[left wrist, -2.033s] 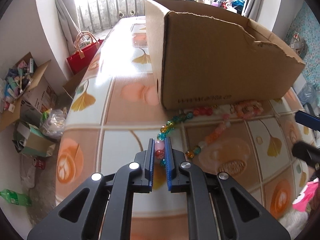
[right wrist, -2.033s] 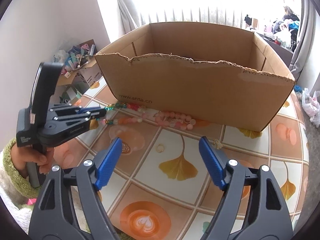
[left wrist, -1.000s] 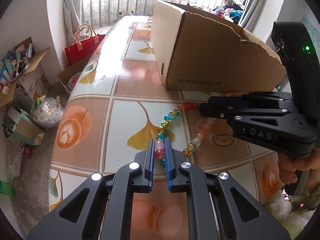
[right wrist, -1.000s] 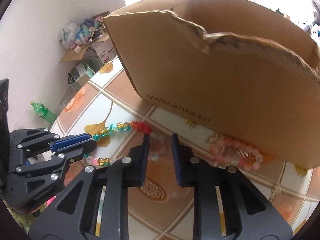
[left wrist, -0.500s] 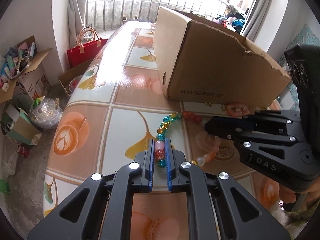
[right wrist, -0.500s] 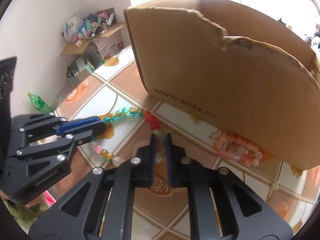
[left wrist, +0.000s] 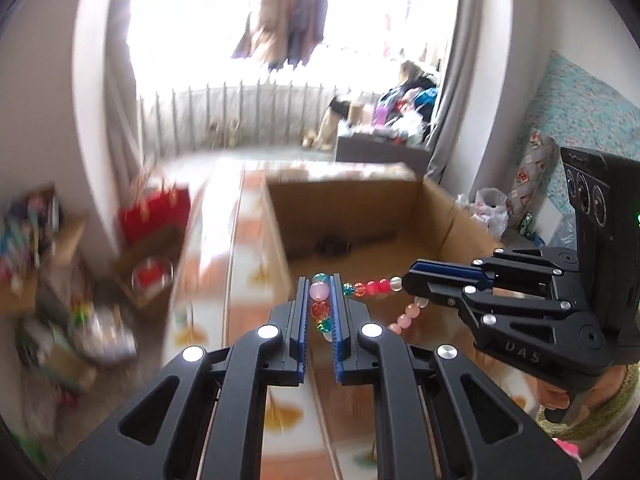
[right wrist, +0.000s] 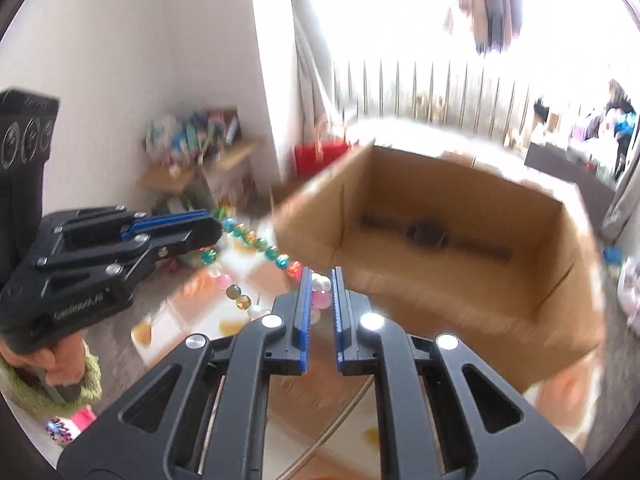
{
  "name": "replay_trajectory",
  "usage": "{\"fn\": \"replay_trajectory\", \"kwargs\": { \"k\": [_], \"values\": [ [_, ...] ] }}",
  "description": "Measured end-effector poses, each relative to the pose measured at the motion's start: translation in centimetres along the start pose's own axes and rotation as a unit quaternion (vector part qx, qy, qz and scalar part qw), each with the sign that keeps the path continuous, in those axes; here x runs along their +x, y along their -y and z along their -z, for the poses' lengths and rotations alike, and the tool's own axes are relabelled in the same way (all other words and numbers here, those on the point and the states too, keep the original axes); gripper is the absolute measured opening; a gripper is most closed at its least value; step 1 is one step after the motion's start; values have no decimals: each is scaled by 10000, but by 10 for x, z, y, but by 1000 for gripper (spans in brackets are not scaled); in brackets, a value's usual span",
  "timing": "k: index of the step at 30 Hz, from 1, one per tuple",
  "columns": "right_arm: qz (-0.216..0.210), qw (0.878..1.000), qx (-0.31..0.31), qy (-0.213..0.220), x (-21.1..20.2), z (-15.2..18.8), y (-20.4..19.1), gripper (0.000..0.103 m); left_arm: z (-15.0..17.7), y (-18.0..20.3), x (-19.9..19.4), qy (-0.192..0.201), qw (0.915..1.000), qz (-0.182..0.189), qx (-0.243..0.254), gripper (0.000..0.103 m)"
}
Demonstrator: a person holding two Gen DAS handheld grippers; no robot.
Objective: Organize jewelry
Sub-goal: 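Lift the bead bracelet with the left gripper and carry it over the box, then open the left gripper to drop the bracelet into the box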
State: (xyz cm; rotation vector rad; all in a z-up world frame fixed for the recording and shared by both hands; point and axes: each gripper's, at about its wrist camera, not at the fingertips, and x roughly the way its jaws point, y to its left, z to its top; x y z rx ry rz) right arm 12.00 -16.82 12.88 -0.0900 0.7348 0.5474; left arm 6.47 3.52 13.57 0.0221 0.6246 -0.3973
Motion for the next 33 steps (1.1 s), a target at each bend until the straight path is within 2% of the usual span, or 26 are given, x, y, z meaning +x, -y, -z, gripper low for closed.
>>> {"fn": "replay_trajectory", "kwargs": {
  "k": [2, 4, 6, 9, 14, 17, 19, 21, 24, 25, 29, 33],
  "values": [
    [81, 9999, -34, 90, 1, -18, 17, 9, -29, 4, 14, 52, 9998, 171, 79, 10],
    [-3, 9999, 95, -57, 16, -38, 44, 9, -51, 2, 39, -52, 9997, 221, 118, 10],
    [-124, 9987, 262, -430, 43, -52, 72, 9, -69, 1, 78, -351, 9991, 103, 203, 10],
    [-321, 9926, 528, -1041, 85, -61, 104, 9, -81, -3, 129, -947, 9953, 116, 164, 10],
    [-598, 9730, 703, -2114, 145, -57, 130, 9, -68, -2, 192, -1853, 9820, -110, 353, 10],
    [-754, 9576, 752, -2678, 177, -46, 129, 9, -56, -1, 208, -2172, 9744, -188, 559, 10],
    [-741, 9520, 765, -2868, 182, -41, 131, 10, -50, 1, 211, -2305, 9707, -212, 653, 10],
    [-761, 9485, 807, -2969, 182, -37, 132, 12, -46, 0, 212, -2397, 9682, -228, 679, 11],
    [-732, 9484, 919, -2945, 180, -38, 137, 25, -47, -4, 208, -2395, 9684, -285, 641, 11],
    [-702, 9498, 932, -2903, 177, -39, 138, 27, -48, -6, 207, -2373, 9692, -284, 593, 12],
    [-704, 9591, 1056, -2529, 152, -46, 145, 36, -57, -11, 181, -2049, 9780, -195, 329, 23],
    [-764, 9719, 1146, -1910, 96, -52, 149, 43, -64, -14, 134, -1514, 9883, -48, 157, 35]
  ]
}}
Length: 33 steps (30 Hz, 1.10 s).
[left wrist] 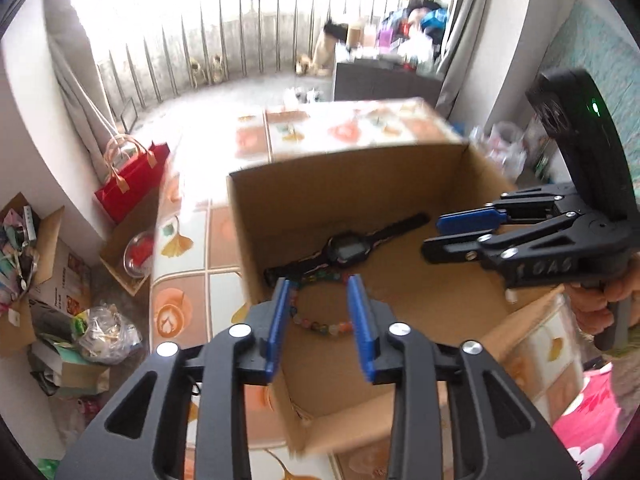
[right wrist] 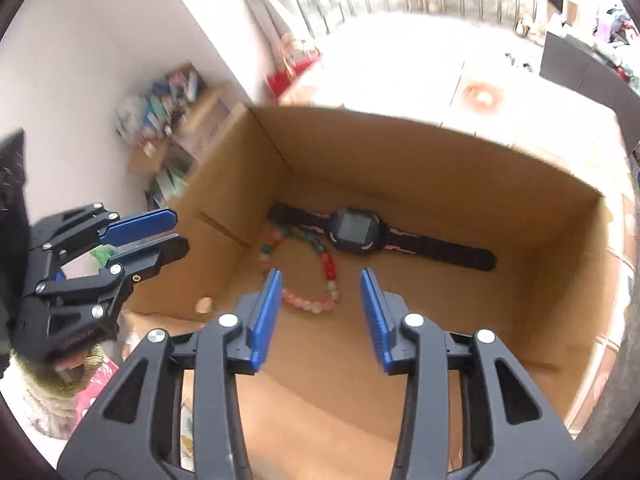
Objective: Organize jewelry
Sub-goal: 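Open the left gripper to drop the bracelet into the box, then withdraw the left gripper from the box toward the small gold ring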
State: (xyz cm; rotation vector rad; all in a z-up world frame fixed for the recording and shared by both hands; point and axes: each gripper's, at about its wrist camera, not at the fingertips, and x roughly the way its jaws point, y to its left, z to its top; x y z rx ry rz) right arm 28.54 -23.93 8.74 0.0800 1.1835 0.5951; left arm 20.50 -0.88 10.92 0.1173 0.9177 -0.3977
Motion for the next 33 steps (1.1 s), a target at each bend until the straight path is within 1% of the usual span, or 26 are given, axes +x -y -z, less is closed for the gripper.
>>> {"fn": "replay_trajectory", "kwargs": {
  "k": [1, 2, 4, 6, 8, 9, 11, 13, 16, 17, 18, 20, 22, 25, 28, 30, 33],
  "values": [
    [-43, 9999, -12, 157, -13, 7, -2, 46, 3, -1, -10, 118, 9999, 19, -20, 37],
    [-109, 9995, -14, 310, -27, 14, -5, 47, 10, -1, -27, 316, 9995, 75, -42, 42],
    [-351, 9974, 41, 634, -56, 33, -9, 51, 24, -2, -53, 639, 9978, 147, -99, 49],
    [-588, 9940, 84, 921, -80, 58, -15, 51, 41, -4, -74, 908, 9956, 190, -163, 55],
    [-763, 9908, 141, 1110, -96, 88, -16, 51, 62, -5, -84, 1082, 9937, 156, -230, 58],
    [-796, 9900, 216, 1144, -97, 101, -15, 51, 70, -6, -85, 1088, 9936, 102, -286, 59],
    [-773, 9897, 425, 1126, -95, 127, -10, 51, 93, -3, -74, 896, 9952, 92, -373, 59],
    [-544, 9910, 723, 989, -81, 153, -3, 51, 113, 3, -52, 541, 9977, 131, -393, 59],
    [-478, 9888, 1189, 769, -60, 174, 11, 50, 128, 11, -19, 82, 9987, 110, -484, 59],
    [-434, 9877, 1323, 708, -54, 178, 14, 47, 129, 13, -11, 51, 9988, 97, -475, 58],
    [-337, 9867, 1450, 646, -47, 182, 17, 43, 131, 16, -4, 34, 9991, 37, -432, 59],
    [-245, 9852, 1587, 602, -41, 189, 19, 40, 131, 22, 6, 54, 9995, -108, -294, 59],
    [-183, 9839, 1655, 652, -37, 188, 20, 37, 130, 24, 11, 147, 9996, -126, -224, 58],
    [-105, 9823, 1666, 852, -38, 179, 22, 33, 122, 21, 16, 308, 9989, -297, -188, 58],
    [-186, 9800, 1693, 1031, -41, 166, 26, 31, 114, 19, 14, 432, 9979, -414, -231, 58],
    [-260, 9784, 1719, 1115, -40, 160, 30, 29, 110, 13, 16, 425, 9978, -376, -338, 58],
    [-288, 9774, 1737, 1171, -40, 154, 34, 29, 105, 10, 14, 556, 9967, -496, -334, 58]
  ]
}}
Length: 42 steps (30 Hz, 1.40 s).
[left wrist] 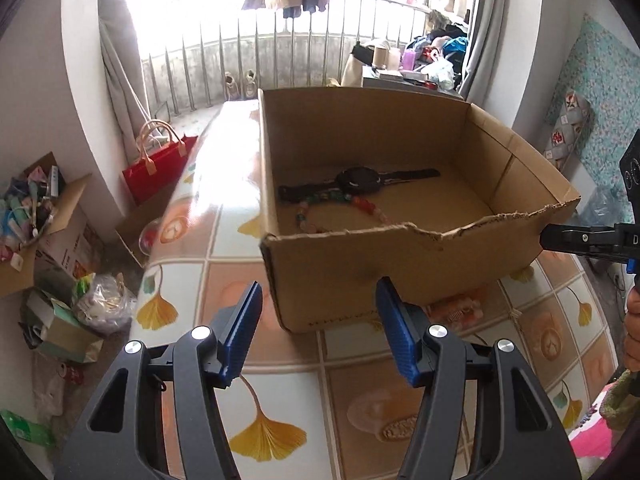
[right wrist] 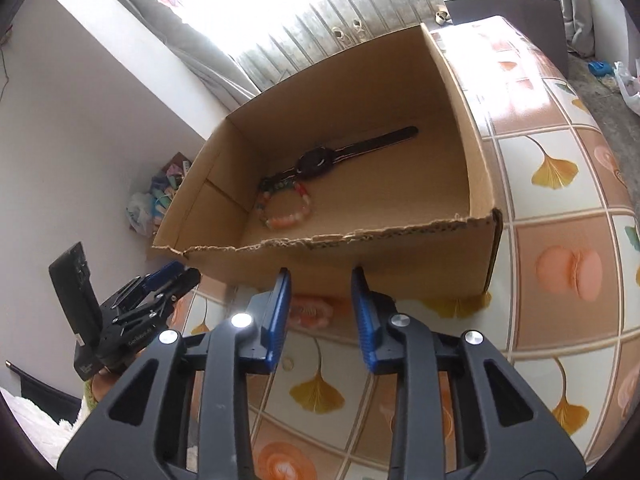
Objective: Organize jewelry
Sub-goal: 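Withdraw the left gripper from the box toward the small gold ring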
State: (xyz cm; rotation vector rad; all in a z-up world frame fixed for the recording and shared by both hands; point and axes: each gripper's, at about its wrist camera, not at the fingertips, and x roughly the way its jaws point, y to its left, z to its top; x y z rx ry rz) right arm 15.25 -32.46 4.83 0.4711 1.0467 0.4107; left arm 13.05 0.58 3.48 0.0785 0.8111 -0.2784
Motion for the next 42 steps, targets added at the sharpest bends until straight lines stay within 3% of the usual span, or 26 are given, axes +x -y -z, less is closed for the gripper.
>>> {"fn": "replay_trajectory", "kwargs": {
  "k": [5, 9, 11, 16, 22, 33, 42],
  "values": [
    [-92, 10000, -10, 19, 7, 1, -1, 30, -4, 0, 4, 75, 10000, 56, -3, 58],
    [122, 9996, -245, -12, 5, 12, -7, 31, 7, 8, -2, 71, 9995, 287, 103, 58],
    [145, 9994, -307, -107, 4, 20, -7, 31, 16, 17, -2, -50, 9981, 592, 155, 58],
    [395, 9970, -507, -440, 23, 41, -13, 32, 35, 45, 13, -434, 9943, 863, 449, 58],
    [595, 9928, -795, -664, 46, 47, -24, 31, 37, 61, 27, -547, 9918, 993, 583, 58],
    [896, 9864, -1105, -826, 74, 42, -33, 23, 33, 70, 44, -703, 9867, 1297, 686, 32],
    [1097, 9799, -1394, -909, 85, 46, -42, 16, 35, 72, 48, -686, 9853, 1434, 622, 26]
  ]
}}
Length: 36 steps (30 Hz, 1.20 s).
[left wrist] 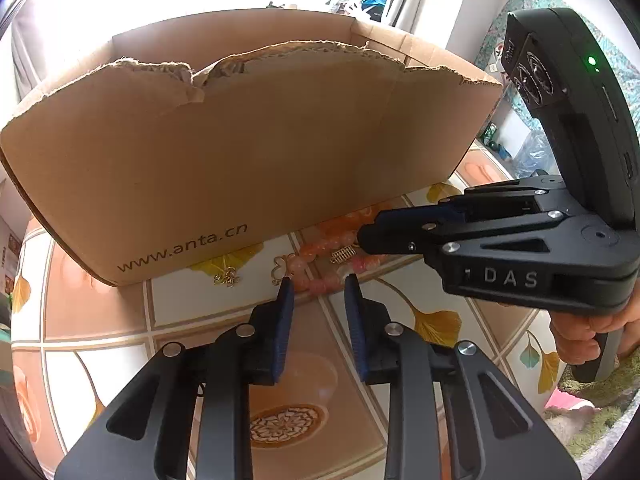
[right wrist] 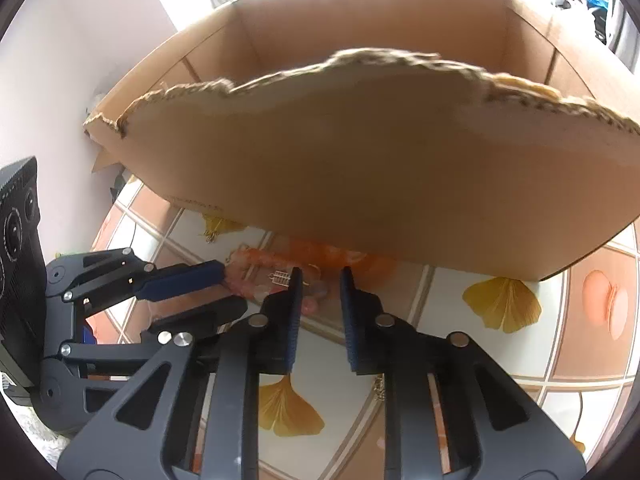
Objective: Organize jewelry
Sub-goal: 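Withdraw the left gripper from the box toward the small gold ring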
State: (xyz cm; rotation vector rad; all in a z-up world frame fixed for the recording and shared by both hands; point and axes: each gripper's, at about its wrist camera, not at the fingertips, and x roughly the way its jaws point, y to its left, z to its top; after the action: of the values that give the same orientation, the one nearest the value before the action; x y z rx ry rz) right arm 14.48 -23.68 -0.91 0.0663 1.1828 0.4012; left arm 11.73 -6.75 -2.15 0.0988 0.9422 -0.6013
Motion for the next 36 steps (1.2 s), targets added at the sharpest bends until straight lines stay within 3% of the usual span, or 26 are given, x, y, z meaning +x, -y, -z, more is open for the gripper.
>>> {"fn": "replay_trajectory", "kwargs": {
  "k": [7, 13, 20, 25, 32, 36],
  "values": [
    [128, 9997, -219, -57, 8, 1, -16, 9, 3, 0, -1, 43, 10000, 58, -14, 26],
    [213, 9989, -407, 45, 7, 3, -33, 8, 6, -3, -5, 77, 9999, 107, -74, 26],
    [-204, 9987, -370, 267, -13, -3, -52, 8, 14, -21, -18, 127, 9981, 358, -482, 26],
    [-581, 9962, -528, 381, -26, -12, -71, 8, 27, -32, -35, 245, 9966, 341, -715, 26],
    [-1233, 9877, -815, 507, -31, -29, -117, 8, 53, -55, -77, 381, 9923, -170, -1164, 26],
    [-1448, 9886, -416, 24, -2, -24, -109, 10, 66, -65, -87, 282, 9902, -606, -1223, 26]
  ]
}}
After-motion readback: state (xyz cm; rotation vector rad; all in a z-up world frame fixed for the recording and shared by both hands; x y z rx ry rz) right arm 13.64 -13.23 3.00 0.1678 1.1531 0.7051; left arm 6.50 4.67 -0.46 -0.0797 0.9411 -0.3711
